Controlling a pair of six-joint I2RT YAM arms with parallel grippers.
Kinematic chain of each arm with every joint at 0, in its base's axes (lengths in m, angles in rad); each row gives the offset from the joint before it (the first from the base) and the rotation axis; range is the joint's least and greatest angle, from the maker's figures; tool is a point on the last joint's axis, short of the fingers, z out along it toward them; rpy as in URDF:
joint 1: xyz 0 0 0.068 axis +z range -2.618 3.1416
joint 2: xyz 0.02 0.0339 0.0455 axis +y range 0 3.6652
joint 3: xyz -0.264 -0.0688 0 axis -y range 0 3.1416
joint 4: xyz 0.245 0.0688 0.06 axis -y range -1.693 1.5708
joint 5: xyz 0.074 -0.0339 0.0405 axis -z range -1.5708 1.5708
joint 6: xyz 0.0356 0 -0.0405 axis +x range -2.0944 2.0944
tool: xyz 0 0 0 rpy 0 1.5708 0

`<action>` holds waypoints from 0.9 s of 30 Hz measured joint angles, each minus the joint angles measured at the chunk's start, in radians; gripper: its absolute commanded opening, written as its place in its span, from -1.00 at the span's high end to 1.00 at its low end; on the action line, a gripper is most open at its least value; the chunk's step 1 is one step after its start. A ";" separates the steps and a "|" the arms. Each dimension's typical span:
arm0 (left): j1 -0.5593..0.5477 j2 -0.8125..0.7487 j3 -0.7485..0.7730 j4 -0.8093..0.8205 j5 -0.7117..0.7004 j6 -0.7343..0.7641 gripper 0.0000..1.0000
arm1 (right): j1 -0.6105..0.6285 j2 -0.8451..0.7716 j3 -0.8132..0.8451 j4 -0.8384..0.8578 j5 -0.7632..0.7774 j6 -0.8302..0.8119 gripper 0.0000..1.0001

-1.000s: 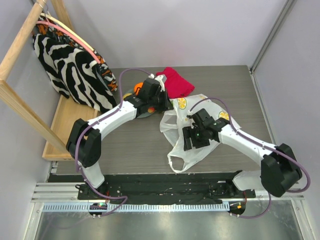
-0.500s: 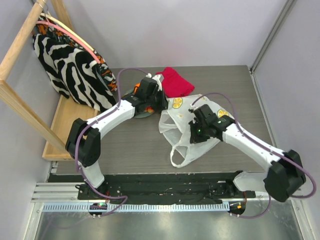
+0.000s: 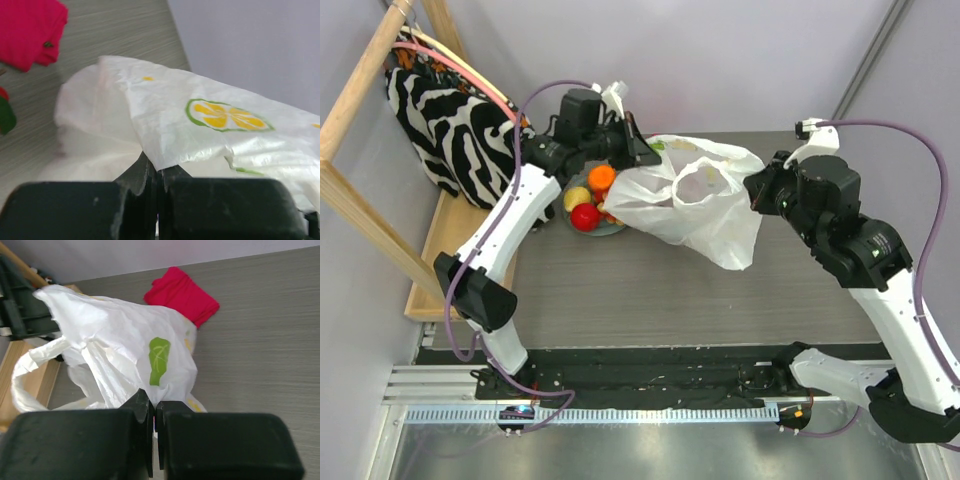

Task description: Place the fruits into the plastic bag

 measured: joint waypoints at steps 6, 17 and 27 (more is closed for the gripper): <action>0.048 -0.008 0.025 -0.036 0.088 -0.036 1.00 | -0.102 -0.002 -0.157 0.014 0.036 -0.002 0.99; 0.032 0.056 -0.108 -0.043 0.129 0.011 -0.73 | -0.336 0.002 -0.453 0.048 -0.166 0.082 0.98; 0.040 -0.306 -0.512 0.157 0.076 0.172 -1.00 | -0.337 0.053 -0.417 0.097 -0.240 0.109 0.98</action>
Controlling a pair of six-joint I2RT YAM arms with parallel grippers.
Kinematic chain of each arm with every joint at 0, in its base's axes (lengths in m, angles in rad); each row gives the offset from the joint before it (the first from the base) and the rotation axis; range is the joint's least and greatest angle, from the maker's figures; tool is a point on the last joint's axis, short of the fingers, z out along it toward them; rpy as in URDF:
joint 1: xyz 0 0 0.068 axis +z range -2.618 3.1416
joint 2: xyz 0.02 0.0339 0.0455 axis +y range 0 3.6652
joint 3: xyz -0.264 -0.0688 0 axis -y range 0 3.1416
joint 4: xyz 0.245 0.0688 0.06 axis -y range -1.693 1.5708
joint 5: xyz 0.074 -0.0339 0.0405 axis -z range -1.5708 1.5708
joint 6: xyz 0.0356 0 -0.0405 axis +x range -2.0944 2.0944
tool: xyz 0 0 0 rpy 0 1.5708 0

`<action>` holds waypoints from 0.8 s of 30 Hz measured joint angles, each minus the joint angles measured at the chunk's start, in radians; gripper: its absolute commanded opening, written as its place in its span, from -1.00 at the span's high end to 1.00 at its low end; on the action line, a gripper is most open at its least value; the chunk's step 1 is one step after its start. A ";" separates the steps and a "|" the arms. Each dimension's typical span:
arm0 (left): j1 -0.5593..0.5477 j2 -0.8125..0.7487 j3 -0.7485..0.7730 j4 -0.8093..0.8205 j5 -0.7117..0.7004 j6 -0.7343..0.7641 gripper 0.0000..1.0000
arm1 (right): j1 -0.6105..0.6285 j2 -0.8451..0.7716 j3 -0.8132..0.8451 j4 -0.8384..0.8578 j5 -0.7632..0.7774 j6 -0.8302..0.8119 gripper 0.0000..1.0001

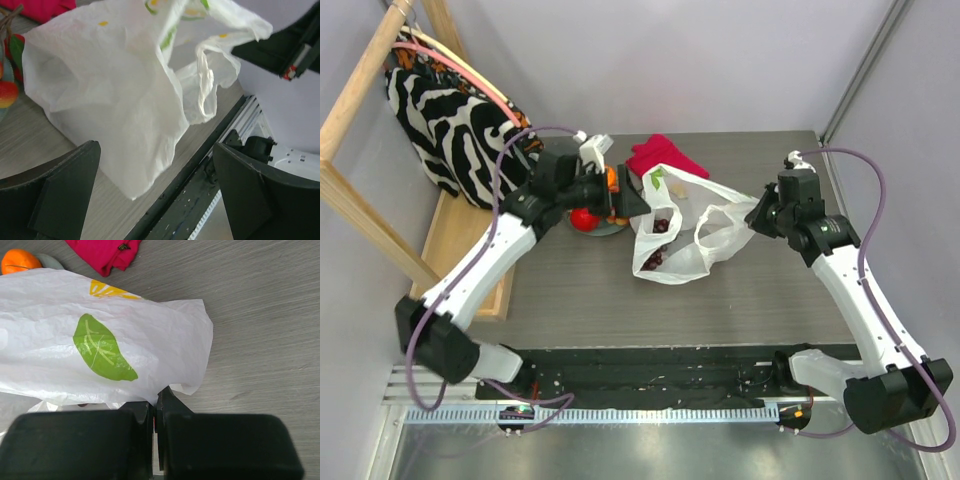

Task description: Place the fruits into the plastic bag

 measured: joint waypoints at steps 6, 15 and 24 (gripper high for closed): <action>-0.003 -0.214 -0.267 0.106 0.002 0.042 -1.00 | -0.001 0.021 0.011 0.010 -0.023 0.007 0.99; -0.072 -0.087 -0.376 0.192 0.019 0.029 -0.83 | -0.001 0.040 0.012 0.010 -0.046 0.007 0.98; -0.167 0.151 -0.169 0.224 0.017 0.010 1.00 | -0.002 0.034 0.017 0.008 -0.029 0.008 0.98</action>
